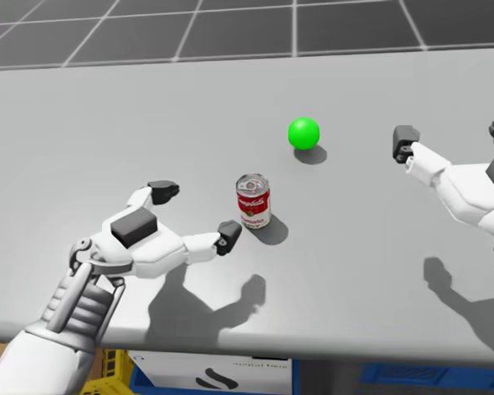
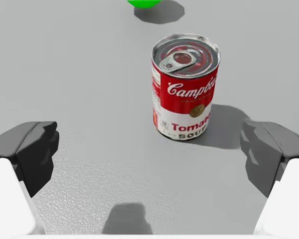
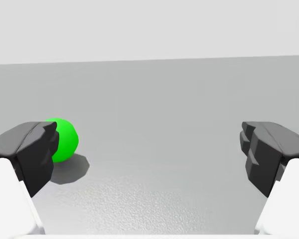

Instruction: Watch the red light. When it turns green, pick up the object.

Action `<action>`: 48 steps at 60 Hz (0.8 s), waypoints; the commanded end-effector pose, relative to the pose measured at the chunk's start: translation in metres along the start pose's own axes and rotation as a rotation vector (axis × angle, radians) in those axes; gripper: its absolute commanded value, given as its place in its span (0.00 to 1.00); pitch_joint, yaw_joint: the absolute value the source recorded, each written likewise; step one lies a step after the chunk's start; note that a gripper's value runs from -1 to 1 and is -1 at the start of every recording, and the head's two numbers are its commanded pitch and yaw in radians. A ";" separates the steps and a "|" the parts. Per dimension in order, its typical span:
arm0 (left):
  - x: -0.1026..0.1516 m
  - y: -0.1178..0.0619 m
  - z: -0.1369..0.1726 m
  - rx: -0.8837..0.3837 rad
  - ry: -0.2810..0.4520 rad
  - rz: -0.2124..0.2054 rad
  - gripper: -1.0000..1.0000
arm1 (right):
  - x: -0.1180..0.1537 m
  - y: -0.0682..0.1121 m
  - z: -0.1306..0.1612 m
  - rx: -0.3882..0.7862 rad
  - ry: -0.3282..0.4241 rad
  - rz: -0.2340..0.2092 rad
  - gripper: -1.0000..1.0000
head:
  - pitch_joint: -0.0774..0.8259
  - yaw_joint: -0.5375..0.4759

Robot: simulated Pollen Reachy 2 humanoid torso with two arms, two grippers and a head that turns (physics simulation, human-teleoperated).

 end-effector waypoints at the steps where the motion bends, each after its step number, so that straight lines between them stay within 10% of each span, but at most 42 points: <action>1: -0.003 -0.010 -0.026 -0.081 0.033 -0.003 0.00 | -0.002 0.004 0.000 0.000 -0.003 -0.015 0.00 | 0.80 0.65; 39: 0.002 -0.034 -0.114 -0.119 0.081 0.036 0.01 | 0.001 0.003 0.002 0.004 -0.018 -0.014 0.00 | 0.80 0.63; 40: 0.001 -0.034 -0.114 -0.116 0.076 0.035 0.19 | 0.001 0.003 0.002 0.005 -0.019 -0.015 0.00 | 0.80 0.63; 41: -0.001 -0.034 -0.114 -0.128 0.080 0.043 0.82 | 0.001 0.003 0.002 0.005 -0.019 -0.015 0.00 | 0.80 0.63; 43: -0.001 -0.034 -0.113 -0.131 0.079 0.038 0.98 | 0.001 0.003 0.002 0.005 -0.019 -0.015 0.00 | 0.80 0.63; 48: -0.002 -0.034 -0.110 -0.140 0.079 0.038 1.00 | 0.002 0.003 0.002 0.005 -0.021 -0.015 0.00 | 0.79 0.63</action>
